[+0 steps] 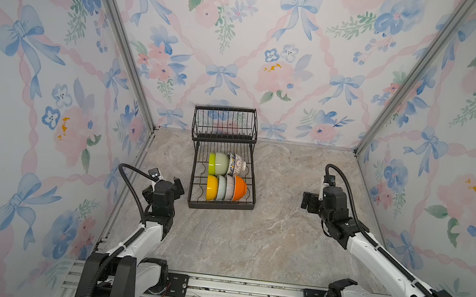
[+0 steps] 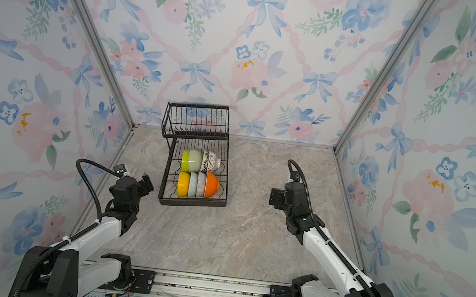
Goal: Load bowls into a dish rack
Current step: Reset both arms
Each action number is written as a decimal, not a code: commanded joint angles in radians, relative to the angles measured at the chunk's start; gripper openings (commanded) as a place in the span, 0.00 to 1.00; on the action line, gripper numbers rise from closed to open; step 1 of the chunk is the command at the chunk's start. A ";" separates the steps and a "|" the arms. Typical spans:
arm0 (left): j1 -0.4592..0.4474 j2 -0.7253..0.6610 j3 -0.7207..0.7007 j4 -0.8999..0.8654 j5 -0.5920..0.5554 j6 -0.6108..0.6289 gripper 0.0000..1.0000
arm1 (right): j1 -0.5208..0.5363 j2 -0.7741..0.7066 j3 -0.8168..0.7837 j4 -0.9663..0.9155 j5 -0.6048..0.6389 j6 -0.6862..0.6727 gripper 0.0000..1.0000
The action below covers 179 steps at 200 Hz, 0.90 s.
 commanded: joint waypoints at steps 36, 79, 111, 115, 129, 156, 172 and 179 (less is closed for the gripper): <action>0.026 0.141 -0.092 0.345 -0.002 0.109 0.98 | -0.035 0.007 -0.132 0.250 0.031 -0.045 0.96; 0.051 0.261 -0.055 0.453 0.095 0.136 0.98 | -0.078 -0.013 -0.164 0.320 0.033 -0.045 0.96; 0.078 0.323 -0.034 0.491 0.199 0.143 0.98 | -0.107 -0.013 -0.169 0.339 0.064 -0.063 0.96; 0.078 0.321 -0.035 0.494 0.209 0.147 0.98 | -0.112 -0.010 -0.170 0.344 0.066 -0.063 0.96; 0.069 0.320 -0.055 0.535 0.235 0.171 0.98 | -0.128 -0.008 -0.176 0.365 0.073 -0.069 0.96; 0.039 0.322 -0.081 0.589 0.208 0.195 0.98 | -0.172 -0.008 -0.205 0.426 0.060 -0.090 0.96; 0.032 0.327 -0.077 0.589 0.196 0.201 0.98 | -0.196 -0.002 -0.233 0.486 0.051 -0.108 0.96; 0.025 0.330 -0.076 0.590 0.188 0.206 0.98 | -0.201 0.012 -0.253 0.527 0.066 -0.110 0.96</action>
